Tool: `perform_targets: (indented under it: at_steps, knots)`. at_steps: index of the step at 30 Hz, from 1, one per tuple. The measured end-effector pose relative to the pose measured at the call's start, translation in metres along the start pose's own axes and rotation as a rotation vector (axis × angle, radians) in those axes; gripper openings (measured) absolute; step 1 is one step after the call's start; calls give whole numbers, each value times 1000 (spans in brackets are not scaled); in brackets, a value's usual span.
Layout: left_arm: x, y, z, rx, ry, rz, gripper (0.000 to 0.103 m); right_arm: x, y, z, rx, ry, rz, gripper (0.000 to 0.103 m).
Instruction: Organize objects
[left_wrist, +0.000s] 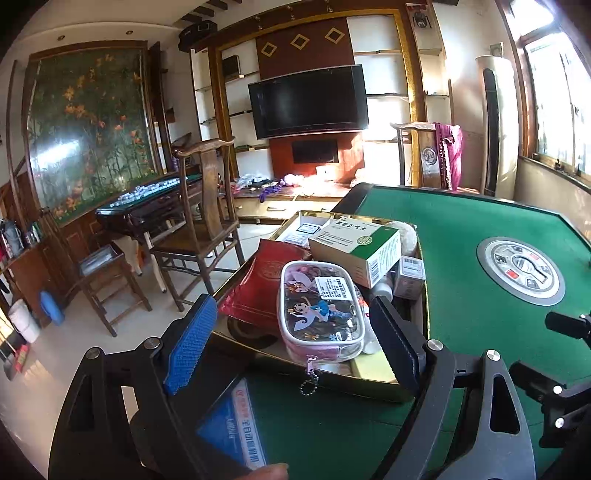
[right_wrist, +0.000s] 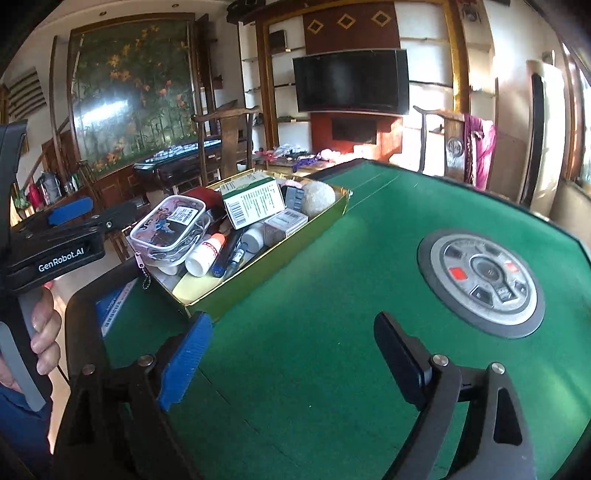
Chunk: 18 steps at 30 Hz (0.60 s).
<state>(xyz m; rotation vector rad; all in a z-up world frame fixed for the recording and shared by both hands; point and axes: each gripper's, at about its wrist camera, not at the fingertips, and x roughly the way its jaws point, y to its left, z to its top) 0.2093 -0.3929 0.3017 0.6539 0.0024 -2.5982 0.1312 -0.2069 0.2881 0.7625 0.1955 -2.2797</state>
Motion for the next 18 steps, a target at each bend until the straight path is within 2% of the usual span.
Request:
perform_targets:
  at_steps: [2, 3, 4, 12, 18]
  knots:
    - [-1, 1, 0, -2, 6, 0, 85, 2, 1, -1, -7, 5, 7, 93]
    - [0, 2, -1, -5, 10, 4, 86, 2, 2, -2, -9, 7, 10, 100]
    - [-1, 1, -1, -8, 10, 9, 85, 2, 3, -3, -14, 9, 16, 103]
    - [1, 7, -6, -25, 25, 24, 85, 3, 8, -6, -25, 19, 22, 103]
    - [-1, 7, -11, -17, 12, 95, 85, 5, 10, -7, -32, 26, 23, 103]
